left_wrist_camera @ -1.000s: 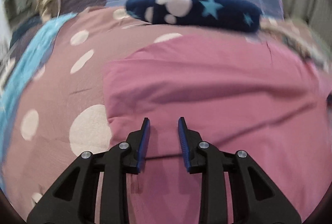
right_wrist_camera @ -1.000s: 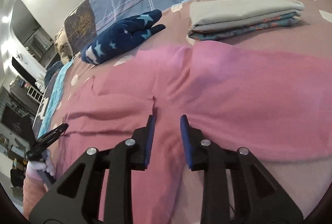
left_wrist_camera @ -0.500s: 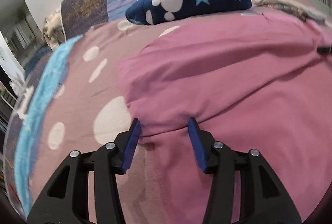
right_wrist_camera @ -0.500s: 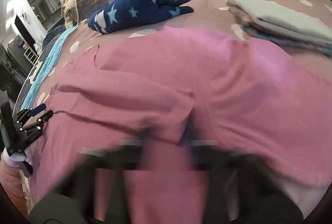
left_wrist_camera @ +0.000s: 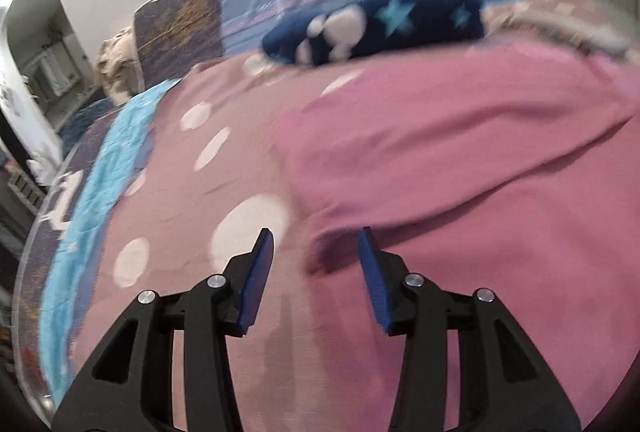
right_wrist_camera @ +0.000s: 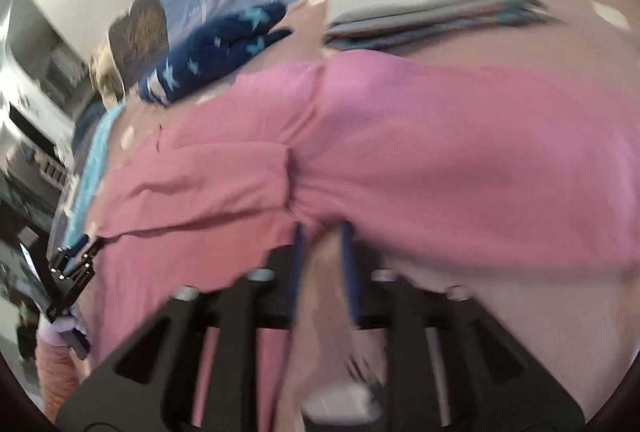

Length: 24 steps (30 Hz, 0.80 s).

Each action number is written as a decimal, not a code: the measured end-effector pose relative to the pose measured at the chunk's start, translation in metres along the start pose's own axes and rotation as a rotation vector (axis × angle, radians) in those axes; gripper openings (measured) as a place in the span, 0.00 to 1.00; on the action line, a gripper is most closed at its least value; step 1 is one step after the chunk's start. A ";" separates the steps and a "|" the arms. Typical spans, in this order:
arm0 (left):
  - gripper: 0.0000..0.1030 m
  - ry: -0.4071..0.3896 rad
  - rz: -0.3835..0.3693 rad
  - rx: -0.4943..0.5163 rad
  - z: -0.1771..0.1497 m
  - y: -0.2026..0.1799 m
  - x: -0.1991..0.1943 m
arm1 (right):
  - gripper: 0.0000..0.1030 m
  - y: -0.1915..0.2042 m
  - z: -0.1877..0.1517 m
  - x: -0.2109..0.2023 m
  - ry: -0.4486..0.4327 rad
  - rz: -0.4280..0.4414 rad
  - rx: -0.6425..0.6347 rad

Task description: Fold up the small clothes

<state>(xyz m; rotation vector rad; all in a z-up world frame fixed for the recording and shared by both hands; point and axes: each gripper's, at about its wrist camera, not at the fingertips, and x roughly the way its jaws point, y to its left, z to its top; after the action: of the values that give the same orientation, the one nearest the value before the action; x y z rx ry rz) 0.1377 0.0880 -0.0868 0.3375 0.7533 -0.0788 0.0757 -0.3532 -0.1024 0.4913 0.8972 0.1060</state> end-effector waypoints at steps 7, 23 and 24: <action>0.44 -0.010 -0.098 -0.050 0.023 -0.023 0.020 | 0.37 -0.085 -0.032 -0.091 -0.226 -0.118 0.296; 0.46 0.084 -0.149 -0.187 0.005 -0.008 0.051 | 0.04 -0.185 -0.033 -0.128 -0.606 -0.107 0.871; 0.46 0.081 -0.163 -0.202 0.005 -0.005 0.052 | 0.04 -0.169 -0.024 -0.128 -0.629 -0.079 0.825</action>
<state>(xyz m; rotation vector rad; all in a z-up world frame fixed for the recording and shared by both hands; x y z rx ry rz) 0.1783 0.0840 -0.1200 0.0874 0.8611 -0.1420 -0.0421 -0.5314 -0.0990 1.1745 0.3005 -0.4917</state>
